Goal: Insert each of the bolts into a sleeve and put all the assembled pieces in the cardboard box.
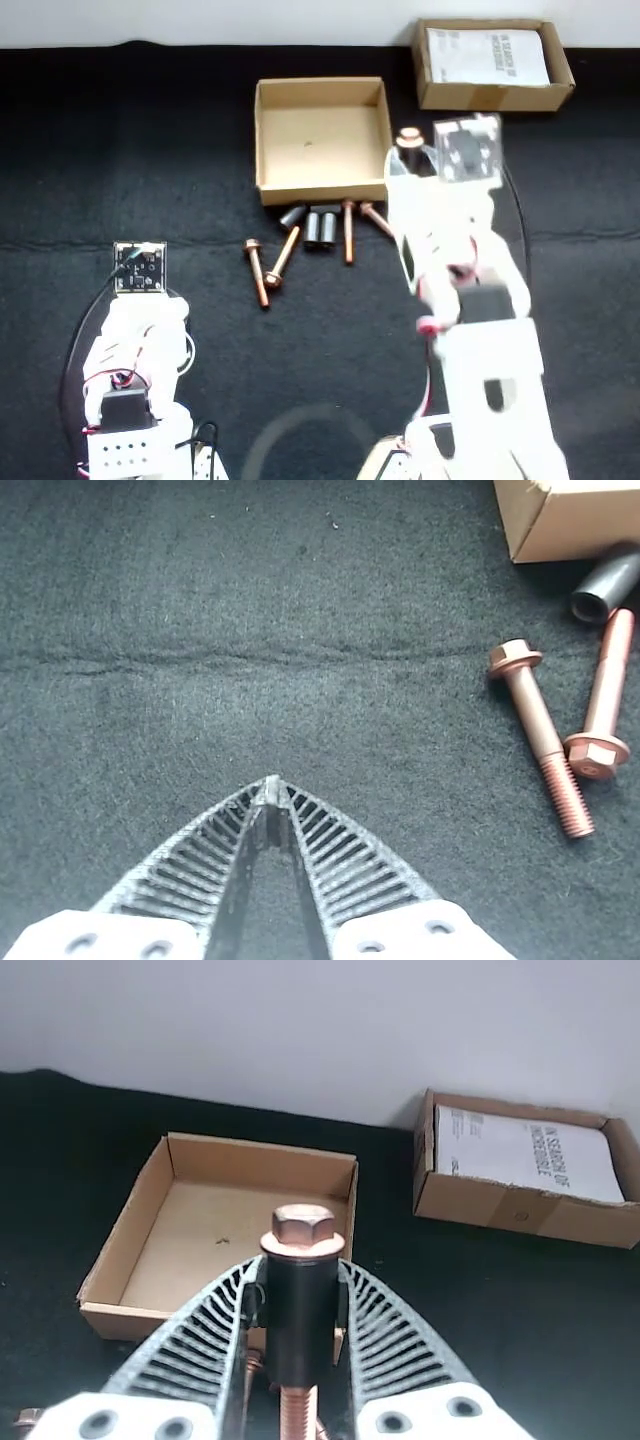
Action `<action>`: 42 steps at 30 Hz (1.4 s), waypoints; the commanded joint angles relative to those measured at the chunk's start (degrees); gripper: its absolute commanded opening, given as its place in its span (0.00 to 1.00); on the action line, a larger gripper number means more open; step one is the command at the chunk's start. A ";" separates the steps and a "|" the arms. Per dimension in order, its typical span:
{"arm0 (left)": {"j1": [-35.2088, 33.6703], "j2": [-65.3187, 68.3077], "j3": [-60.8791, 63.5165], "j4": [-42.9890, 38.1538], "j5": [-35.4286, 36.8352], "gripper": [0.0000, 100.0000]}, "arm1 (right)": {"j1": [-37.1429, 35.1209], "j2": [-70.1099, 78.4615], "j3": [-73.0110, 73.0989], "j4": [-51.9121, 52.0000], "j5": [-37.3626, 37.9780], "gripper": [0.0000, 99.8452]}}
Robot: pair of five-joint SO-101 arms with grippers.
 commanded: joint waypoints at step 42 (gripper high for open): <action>-0.48 -0.22 1.01 0.00 -0.35 0.01 | -0.66 83.47 -74.07 3.65 -24.09 0.01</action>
